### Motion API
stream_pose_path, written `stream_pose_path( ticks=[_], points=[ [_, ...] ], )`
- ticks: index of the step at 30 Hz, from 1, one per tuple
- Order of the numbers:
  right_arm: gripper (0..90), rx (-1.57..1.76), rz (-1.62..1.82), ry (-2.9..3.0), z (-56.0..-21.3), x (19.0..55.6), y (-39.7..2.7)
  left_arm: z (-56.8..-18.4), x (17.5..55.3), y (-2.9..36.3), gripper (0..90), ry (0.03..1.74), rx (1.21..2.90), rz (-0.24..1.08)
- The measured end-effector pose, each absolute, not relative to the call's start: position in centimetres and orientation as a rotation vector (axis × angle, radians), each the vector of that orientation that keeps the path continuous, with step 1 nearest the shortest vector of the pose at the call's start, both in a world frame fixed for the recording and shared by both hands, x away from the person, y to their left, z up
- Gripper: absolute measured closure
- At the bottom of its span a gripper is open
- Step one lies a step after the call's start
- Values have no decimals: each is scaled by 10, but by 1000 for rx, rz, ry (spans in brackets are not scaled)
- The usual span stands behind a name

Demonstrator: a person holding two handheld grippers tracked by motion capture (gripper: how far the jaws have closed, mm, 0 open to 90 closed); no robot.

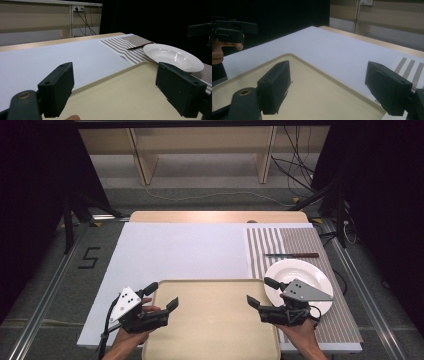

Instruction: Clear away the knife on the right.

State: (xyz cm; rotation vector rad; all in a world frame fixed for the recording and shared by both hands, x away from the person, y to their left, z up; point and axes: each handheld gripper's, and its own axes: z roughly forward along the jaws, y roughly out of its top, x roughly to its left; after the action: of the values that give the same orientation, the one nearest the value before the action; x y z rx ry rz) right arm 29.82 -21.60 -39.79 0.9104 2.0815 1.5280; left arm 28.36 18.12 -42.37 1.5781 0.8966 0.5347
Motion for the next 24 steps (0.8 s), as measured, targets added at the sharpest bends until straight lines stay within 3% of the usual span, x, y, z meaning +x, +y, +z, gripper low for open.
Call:
stream_pose_path(
  ticks=[24],
  points=[
    [215,870,1426,2046,-396,303,-220,-424,283,181,149,893,1580,539]
  ],
)
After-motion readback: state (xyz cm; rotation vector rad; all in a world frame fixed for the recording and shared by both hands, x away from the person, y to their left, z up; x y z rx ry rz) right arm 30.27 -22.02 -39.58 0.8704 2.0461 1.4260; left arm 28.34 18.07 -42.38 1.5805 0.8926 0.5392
